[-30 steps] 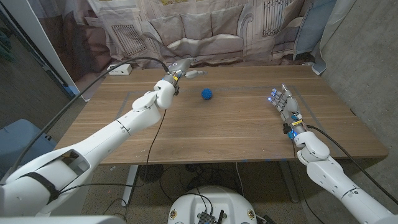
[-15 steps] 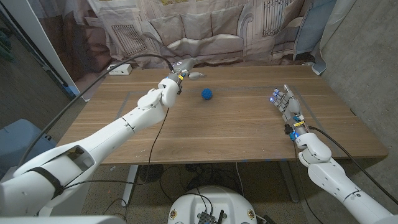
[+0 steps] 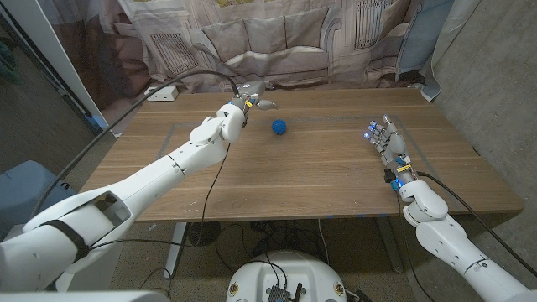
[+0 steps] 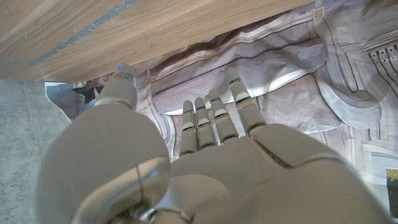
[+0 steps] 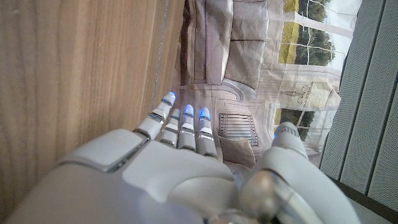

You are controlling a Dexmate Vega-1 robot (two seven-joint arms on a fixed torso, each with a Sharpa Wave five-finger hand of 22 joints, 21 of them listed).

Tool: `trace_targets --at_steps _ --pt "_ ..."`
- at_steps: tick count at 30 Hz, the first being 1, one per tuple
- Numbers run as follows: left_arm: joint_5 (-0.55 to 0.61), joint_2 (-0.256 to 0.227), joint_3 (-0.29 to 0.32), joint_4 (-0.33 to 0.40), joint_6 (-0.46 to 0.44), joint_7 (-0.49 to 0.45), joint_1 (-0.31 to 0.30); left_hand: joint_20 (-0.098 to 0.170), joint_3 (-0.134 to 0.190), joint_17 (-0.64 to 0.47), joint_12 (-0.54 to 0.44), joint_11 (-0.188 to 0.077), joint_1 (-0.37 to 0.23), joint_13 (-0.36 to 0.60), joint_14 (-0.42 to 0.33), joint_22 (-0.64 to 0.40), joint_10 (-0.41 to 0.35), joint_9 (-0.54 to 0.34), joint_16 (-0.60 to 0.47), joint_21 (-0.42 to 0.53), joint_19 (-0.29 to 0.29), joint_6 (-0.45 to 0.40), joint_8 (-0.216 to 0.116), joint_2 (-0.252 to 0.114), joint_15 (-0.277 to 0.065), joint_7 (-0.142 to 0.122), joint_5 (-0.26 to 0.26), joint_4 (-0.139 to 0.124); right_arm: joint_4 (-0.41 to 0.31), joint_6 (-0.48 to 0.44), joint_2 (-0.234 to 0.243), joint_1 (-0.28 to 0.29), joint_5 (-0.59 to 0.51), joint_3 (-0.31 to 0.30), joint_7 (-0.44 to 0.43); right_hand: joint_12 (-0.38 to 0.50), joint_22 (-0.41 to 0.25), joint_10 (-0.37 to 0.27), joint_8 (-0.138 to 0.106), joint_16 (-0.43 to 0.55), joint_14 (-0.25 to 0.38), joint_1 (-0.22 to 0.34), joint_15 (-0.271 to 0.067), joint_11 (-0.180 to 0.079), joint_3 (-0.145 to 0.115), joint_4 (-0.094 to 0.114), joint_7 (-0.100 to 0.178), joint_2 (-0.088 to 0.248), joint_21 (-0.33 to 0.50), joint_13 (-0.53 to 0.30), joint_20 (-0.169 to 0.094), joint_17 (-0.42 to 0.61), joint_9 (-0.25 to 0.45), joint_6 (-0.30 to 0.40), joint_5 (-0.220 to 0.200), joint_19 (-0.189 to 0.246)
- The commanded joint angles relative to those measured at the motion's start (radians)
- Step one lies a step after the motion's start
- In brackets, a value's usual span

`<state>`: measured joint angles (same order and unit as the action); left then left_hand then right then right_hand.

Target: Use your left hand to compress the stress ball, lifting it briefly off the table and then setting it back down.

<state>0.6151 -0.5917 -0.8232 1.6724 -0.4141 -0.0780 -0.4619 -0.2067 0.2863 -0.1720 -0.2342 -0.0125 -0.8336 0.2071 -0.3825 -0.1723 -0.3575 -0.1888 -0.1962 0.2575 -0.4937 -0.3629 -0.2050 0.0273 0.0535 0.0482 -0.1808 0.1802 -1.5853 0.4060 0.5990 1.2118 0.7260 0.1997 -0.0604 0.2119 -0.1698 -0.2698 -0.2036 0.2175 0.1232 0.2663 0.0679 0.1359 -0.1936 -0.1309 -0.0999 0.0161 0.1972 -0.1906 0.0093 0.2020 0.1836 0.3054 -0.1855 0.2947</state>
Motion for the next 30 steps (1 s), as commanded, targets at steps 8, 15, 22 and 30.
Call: trace_targets --at_steps 8,15,22,30 --pt "0.075 0.037 -0.072 -0.060 -0.043 0.082 0.073 0.002 0.013 -0.002 -0.023 -0.017 -0.106 0.010 -0.090 -0.001 -0.077 -0.003 -0.013 0.001 -0.113 -0.091 -0.023 0.019 -0.017 -0.010 0.005 -0.016 0.004 0.007 -0.005 0.010 0.012 -0.004 0.008 -0.004 -0.002 -0.010 0.003 0.000 0.015 0.010 0.005 -0.009 0.002 -0.001 0.004 0.001 0.000 -0.004 0.012 0.004 0.005 0.011 0.001 0.009" --pt "0.087 0.053 -0.089 -0.095 -0.032 0.082 0.092 -0.001 -0.010 -0.005 -0.035 -0.036 -0.085 0.013 -0.132 -0.003 -0.127 -0.004 -0.018 -0.006 -0.143 -0.142 -0.029 0.026 -0.026 -0.022 0.007 -0.037 0.006 0.015 -0.006 0.011 0.009 -0.006 0.013 -0.004 -0.002 -0.011 0.004 -0.001 0.015 0.012 0.005 -0.009 0.001 -0.002 0.006 0.004 0.000 -0.004 0.015 0.004 0.005 0.010 0.000 0.009" --pt "0.095 0.062 -0.110 -0.116 -0.022 0.115 0.113 -0.004 -0.022 -0.006 -0.042 -0.045 -0.069 0.014 -0.156 -0.004 -0.161 -0.004 -0.020 -0.002 -0.182 -0.194 -0.039 0.023 -0.041 -0.030 0.006 -0.047 -0.002 0.012 -0.001 0.016 0.009 -0.008 0.010 -0.005 -0.003 -0.011 0.004 -0.002 0.015 0.017 0.005 -0.009 -0.001 -0.004 0.007 0.006 -0.001 -0.004 0.018 0.003 0.005 0.010 0.000 0.008" --pt "0.125 0.072 -0.150 -0.137 -0.016 0.185 0.151 0.000 -0.031 -0.005 -0.042 -0.049 -0.067 0.014 -0.173 -0.005 -0.179 -0.004 -0.018 -0.011 -0.188 -0.215 -0.035 0.023 -0.036 -0.030 0.006 -0.048 -0.007 0.010 0.000 0.018 0.007 -0.009 0.008 -0.005 -0.003 -0.011 0.004 -0.003 0.015 0.021 0.007 -0.010 -0.003 -0.005 0.006 0.007 -0.002 -0.004 0.022 0.003 0.005 0.011 0.000 0.006"
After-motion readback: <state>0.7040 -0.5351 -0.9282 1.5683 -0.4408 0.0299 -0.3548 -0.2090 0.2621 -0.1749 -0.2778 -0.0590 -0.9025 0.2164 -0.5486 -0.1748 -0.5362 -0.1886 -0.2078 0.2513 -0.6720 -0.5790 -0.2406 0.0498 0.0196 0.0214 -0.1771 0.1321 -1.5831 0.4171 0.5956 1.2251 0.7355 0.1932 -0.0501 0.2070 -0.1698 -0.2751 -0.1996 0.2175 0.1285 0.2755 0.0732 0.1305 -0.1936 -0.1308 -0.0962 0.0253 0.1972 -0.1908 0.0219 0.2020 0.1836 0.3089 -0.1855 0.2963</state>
